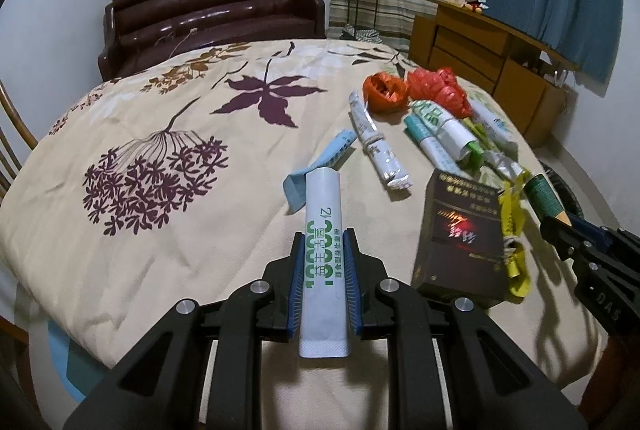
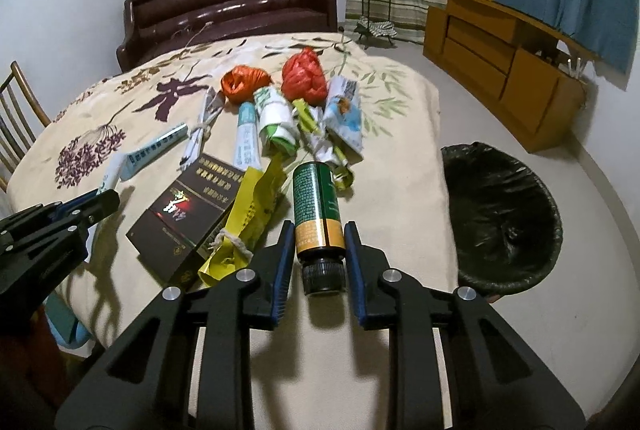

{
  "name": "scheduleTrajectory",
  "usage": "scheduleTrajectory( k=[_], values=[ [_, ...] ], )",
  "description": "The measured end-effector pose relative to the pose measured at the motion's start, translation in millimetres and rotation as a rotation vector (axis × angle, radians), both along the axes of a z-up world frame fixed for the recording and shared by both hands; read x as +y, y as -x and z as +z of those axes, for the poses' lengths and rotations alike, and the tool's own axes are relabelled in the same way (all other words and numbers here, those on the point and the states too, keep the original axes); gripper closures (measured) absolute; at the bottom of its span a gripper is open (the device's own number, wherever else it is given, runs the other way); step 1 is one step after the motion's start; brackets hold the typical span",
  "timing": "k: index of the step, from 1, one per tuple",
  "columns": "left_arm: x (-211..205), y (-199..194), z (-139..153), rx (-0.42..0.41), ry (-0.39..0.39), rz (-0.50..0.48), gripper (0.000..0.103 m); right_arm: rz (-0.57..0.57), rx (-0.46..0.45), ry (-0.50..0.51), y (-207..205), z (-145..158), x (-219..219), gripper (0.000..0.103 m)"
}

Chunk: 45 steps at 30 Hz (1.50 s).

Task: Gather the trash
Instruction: 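Carry the white tube and green can over the bin and open both grippers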

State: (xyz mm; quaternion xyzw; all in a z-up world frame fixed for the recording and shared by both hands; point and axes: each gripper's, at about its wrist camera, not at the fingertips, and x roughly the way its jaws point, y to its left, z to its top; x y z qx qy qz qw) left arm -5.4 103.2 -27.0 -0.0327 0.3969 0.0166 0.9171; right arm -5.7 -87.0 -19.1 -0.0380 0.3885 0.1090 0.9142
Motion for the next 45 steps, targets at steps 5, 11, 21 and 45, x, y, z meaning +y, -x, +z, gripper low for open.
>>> scheduleTrajectory(
  k=[5, 11, 21, 45],
  values=[
    [-10.3, 1.8, 14.4, -0.039, 0.019, -0.022, 0.083, -0.046, -0.034, -0.001, -1.6, 12.1, -18.5, 0.079],
    [-38.3, -7.8, 31.2, -0.080, 0.047, -0.089, 0.083, -0.149, -0.065, 0.005, -12.3, 20.5, -59.0, 0.079],
    [-115.2, -35.5, 44.1, -0.113, 0.054, -0.222, 0.084, -0.283, -0.093, 0.022, -32.4, 22.9, -122.1, 0.079],
    [-260.8, -122.6, 9.8, -0.040, -0.060, -0.350, 0.084, -0.383, -0.065, -0.020, -92.0, -6.5, -218.6, 0.079]
  ],
)
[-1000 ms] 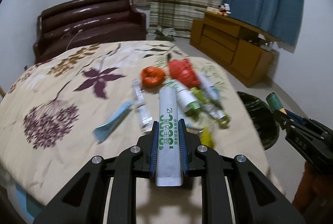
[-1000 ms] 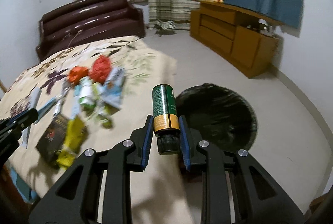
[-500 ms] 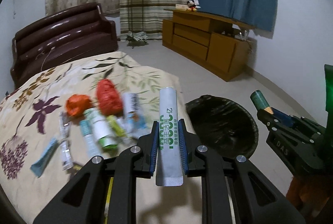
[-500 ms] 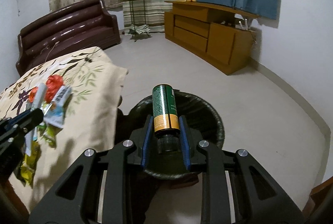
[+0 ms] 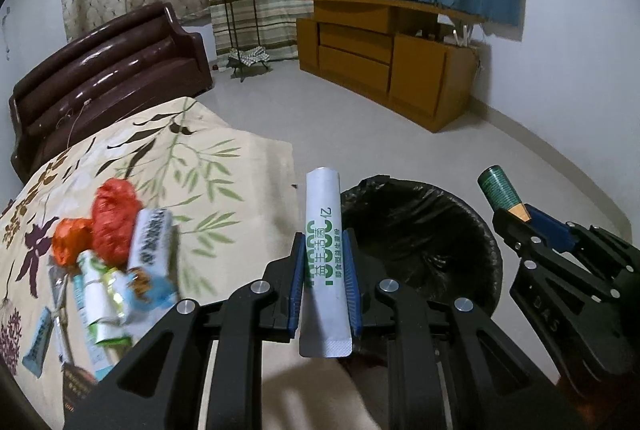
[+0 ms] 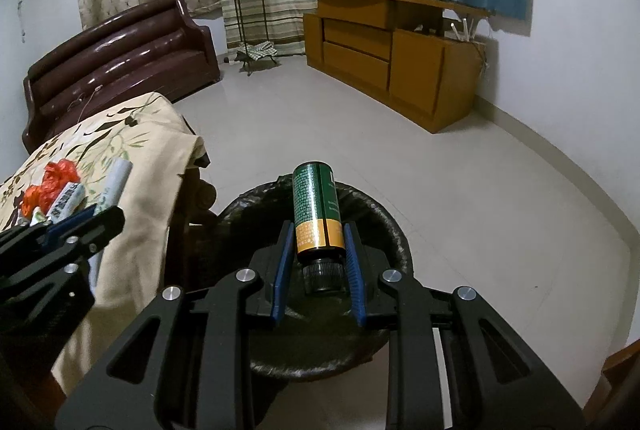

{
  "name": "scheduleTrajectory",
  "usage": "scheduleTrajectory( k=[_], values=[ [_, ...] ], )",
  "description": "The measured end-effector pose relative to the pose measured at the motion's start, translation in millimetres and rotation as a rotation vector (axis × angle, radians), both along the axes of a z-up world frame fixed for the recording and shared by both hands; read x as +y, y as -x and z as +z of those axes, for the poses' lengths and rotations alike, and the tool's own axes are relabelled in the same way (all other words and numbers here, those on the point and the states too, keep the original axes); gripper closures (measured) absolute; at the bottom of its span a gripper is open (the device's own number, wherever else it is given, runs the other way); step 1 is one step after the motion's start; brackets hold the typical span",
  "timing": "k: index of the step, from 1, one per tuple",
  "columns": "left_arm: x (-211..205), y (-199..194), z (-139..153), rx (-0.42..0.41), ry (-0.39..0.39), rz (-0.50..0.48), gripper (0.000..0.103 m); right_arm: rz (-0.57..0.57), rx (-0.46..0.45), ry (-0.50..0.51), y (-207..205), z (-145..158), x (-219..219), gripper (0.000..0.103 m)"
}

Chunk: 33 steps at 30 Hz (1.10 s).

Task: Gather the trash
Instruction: 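Carry the white tube and green can over the bin and open both grippers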

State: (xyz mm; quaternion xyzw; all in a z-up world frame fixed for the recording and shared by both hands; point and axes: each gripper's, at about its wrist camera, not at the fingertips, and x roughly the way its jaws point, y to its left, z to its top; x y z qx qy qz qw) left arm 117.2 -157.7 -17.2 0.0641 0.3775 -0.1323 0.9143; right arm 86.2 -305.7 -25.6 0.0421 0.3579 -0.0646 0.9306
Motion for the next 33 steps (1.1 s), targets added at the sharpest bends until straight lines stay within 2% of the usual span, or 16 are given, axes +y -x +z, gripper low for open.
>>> scheduleTrajectory(
  k=[14, 16, 23, 25, 27, 33],
  values=[
    [-23.2, -21.4, -15.0, 0.061, -0.047, 0.016, 0.082, 0.004, 0.020, -0.028, -26.1, -18.5, -20.5, 0.078],
    [-21.5, -22.7, -15.9, 0.071, -0.044, 0.025, 0.071, 0.003, 0.022, -0.031, -27.8, -20.1, -23.2, 0.078],
    [-19.8, -22.2, -12.8, 0.061, -0.030, 0.039, 0.056, -0.020, 0.019, -0.033, -25.1, -21.3, -26.7, 0.076],
    [-19.8, -21.1, -10.7, 0.050, -0.027, 0.042, 0.048, -0.025, 0.021, -0.035, -24.9, -20.7, -27.0, 0.075],
    [-18.6, -19.0, -7.7, 0.037, -0.024, 0.045, 0.045, -0.031, 0.020, -0.036, -22.8, -19.6, -26.4, 0.067],
    [-8.0, -12.5, 3.7, 0.022, -0.012, 0.049, 0.042, -0.035, 0.017, -0.033, -13.8, -14.6, -18.5, 0.064]
  ],
)
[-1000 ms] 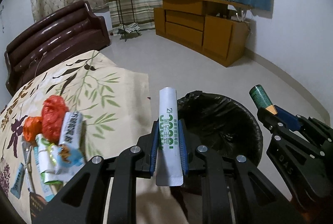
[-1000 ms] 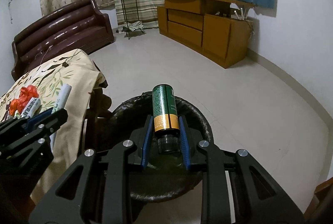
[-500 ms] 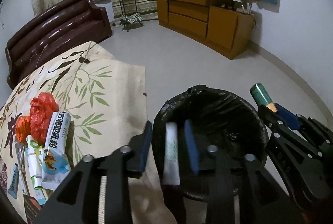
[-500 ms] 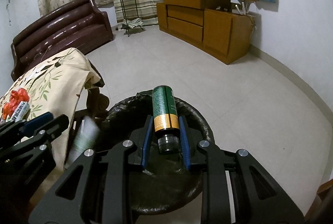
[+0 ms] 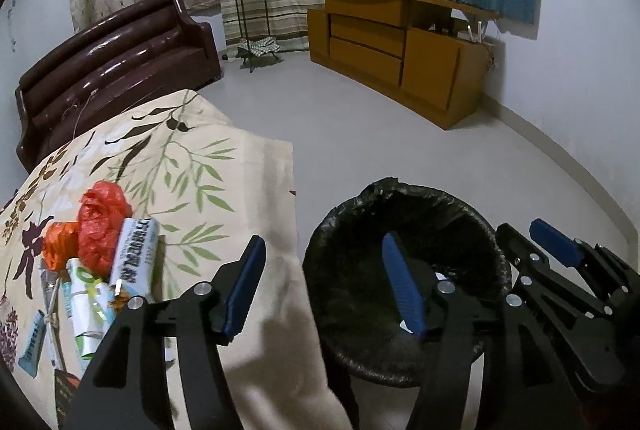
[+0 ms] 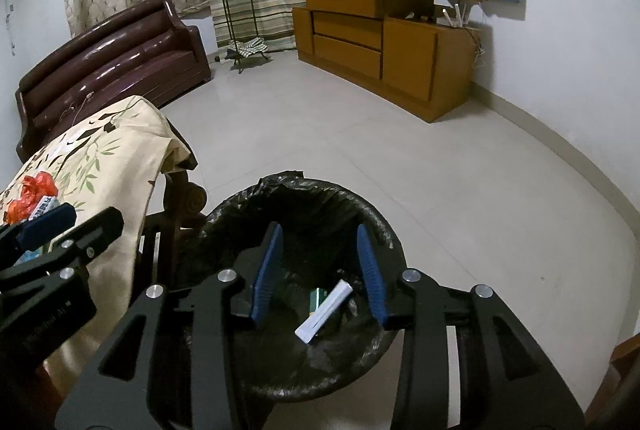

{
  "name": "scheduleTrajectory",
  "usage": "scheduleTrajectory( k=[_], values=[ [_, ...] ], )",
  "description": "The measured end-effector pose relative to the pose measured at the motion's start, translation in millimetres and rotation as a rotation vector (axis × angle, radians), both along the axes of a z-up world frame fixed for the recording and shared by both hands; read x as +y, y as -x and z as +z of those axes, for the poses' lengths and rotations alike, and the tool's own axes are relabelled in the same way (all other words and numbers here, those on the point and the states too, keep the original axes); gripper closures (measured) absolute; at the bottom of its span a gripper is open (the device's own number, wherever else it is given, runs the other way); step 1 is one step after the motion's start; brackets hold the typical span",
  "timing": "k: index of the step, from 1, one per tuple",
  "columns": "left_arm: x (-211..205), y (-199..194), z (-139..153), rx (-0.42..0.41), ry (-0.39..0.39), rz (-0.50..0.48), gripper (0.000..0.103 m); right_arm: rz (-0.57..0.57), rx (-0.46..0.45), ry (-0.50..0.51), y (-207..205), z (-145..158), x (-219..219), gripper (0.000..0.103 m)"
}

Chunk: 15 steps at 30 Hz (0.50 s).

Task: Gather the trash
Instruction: 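Move both open grippers back over the table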

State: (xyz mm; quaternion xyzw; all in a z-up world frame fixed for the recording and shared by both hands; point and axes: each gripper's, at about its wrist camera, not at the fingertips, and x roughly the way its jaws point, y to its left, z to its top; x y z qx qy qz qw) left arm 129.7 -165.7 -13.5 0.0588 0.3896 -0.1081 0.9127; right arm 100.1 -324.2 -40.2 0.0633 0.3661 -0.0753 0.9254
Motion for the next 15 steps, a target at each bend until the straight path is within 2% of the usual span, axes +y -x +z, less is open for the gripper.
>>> scheduleTrajectory(
  k=[7, 10, 15],
  values=[
    [28.9, 16.3, 13.3, -0.014, -0.006, 0.019, 0.037, 0.020, 0.008, -0.013, 15.7, 7.2, 20.2, 0.057],
    [46.6, 26.4, 17.7, -0.020, -0.008, 0.041, 0.033, 0.047, 0.013, -0.021, 22.8, 10.2, 35.6, 0.055],
    [83.3, 42.7, 24.2, -0.034, -0.016, 0.091, 0.033, 0.093, 0.013, -0.018, 33.4, 15.5, 64.9, 0.053]
  ],
)
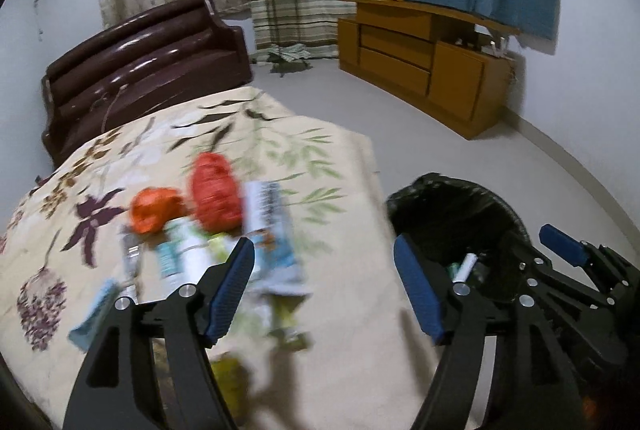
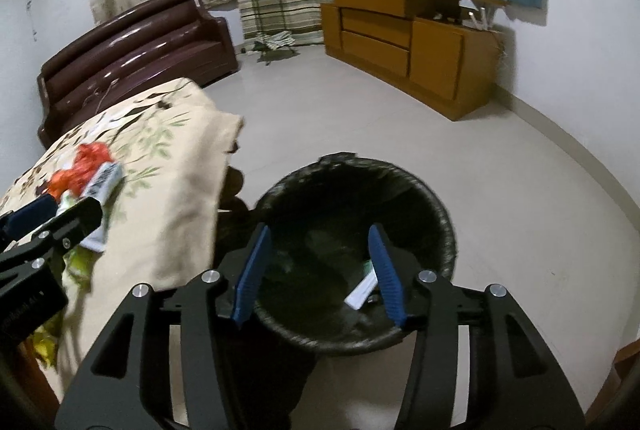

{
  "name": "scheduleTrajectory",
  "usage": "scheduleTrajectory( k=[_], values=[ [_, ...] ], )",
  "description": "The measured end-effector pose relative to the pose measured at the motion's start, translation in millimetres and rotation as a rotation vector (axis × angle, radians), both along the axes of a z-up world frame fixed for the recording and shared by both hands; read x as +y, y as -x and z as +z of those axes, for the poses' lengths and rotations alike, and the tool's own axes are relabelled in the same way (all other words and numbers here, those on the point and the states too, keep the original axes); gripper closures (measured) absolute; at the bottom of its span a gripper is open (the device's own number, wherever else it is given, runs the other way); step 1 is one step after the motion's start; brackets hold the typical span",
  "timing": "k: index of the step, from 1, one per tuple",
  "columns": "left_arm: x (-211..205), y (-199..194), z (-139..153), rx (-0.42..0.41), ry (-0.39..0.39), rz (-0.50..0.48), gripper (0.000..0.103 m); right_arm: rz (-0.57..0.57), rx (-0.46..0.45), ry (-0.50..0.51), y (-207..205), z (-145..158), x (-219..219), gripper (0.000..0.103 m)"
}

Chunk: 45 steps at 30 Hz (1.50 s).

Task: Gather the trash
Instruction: 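Move both open grippers back over the table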

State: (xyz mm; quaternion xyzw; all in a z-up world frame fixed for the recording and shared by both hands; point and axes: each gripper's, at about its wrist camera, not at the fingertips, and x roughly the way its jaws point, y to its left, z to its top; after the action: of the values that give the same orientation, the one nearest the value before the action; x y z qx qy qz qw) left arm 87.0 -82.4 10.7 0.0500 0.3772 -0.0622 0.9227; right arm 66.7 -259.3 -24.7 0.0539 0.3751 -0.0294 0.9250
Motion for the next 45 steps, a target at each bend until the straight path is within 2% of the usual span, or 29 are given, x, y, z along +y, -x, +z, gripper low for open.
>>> scheduleTrajectory(
  k=[12, 24, 34, 45],
  values=[
    [96.1, 35.4, 2.4, -0.024, -0.020, 0.166, 0.032, 0.143, -0.010, 0.026, 25.1, 14.7, 80.4, 0.052],
    [170.7, 64.8, -6.0, -0.041, -0.037, 0.285, 0.032, 0.272, -0.008, 0.040, 47.0, 21.6, 159.6, 0.052],
    [206.9, 80.3, -15.4, -0.032, -0.011, 0.329, 0.032, 0.333, 0.034, 0.067, 58.5, 10.1, 199.5, 0.052],
    [211.7, 85.3, -20.8, -0.024, 0.022, 0.323, 0.032, 0.346, 0.071, 0.103, 57.8, -6.0, 217.8, 0.052]
  ],
)
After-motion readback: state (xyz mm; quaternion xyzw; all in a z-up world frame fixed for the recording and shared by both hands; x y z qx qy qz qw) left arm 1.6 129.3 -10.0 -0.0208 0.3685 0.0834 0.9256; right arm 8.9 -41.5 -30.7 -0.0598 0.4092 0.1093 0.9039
